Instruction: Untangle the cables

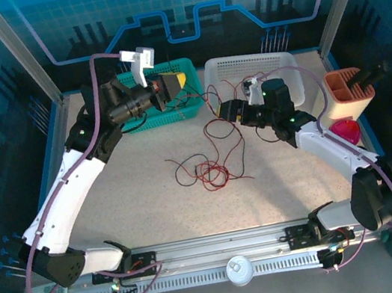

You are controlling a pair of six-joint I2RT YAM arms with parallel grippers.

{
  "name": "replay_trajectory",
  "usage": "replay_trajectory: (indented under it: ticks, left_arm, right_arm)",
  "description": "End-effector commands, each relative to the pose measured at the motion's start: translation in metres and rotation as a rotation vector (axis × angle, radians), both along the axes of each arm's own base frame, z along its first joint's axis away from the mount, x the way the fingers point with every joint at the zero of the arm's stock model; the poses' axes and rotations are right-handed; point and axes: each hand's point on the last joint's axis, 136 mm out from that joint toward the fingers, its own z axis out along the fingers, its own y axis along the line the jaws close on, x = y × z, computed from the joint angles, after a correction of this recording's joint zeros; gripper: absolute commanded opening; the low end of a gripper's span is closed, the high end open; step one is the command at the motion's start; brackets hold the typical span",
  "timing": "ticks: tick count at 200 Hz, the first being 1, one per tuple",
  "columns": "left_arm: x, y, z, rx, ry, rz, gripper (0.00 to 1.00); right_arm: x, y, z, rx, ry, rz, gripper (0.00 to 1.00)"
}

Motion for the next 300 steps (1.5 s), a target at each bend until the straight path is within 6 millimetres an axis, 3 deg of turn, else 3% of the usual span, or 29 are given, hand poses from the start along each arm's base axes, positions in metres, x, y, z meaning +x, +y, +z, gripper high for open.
replay_trajectory:
  ticks: [1,29,89,125,152,186,227,238,267,300]
  left_arm:
    - [-0.010,0.011,0.030,-0.048,-0.073,0.027,0.00]
    - [-0.008,0.012,0.027,-0.034,-0.068,0.040,0.00]
    - [-0.005,0.013,0.017,-0.007,-0.051,0.056,0.00]
    - [-0.005,0.014,0.016,0.001,-0.055,0.059,0.00]
    - [-0.006,0.014,0.018,0.001,-0.063,0.058,0.00]
    - [-0.007,0.014,0.020,-0.004,-0.064,0.057,0.00]
    - [-0.008,0.013,0.021,-0.023,-0.052,0.045,0.00]
    - [-0.009,0.013,0.021,-0.026,-0.052,0.043,0.00]
    - [-0.010,0.013,0.022,-0.037,-0.052,0.039,0.00]
    - [-0.011,0.012,0.026,-0.060,-0.053,0.033,0.00]
  right_arm:
    - [-0.010,-0.012,-0.020,-0.051,0.064,-0.026,0.70]
    - [-0.016,-0.012,0.005,-0.024,-0.005,-0.004,0.70]
    - [-0.038,-0.027,0.090,-0.034,-0.225,-0.029,0.67]
    - [-0.043,-0.050,0.106,-0.072,-0.272,-0.129,0.66]
    - [-0.043,-0.028,0.111,-0.024,-0.283,-0.022,0.67]
    - [-0.038,0.018,0.105,-0.063,-0.298,0.114,0.71]
    - [0.004,0.030,0.087,-0.081,-0.262,0.075,0.71]
    - [0.017,0.027,0.078,-0.085,-0.237,0.041,0.70]
    - [0.047,-0.006,0.046,-0.030,-0.127,-0.116,0.68]
    - [0.052,-0.037,0.008,-0.008,-0.005,-0.227,0.67]
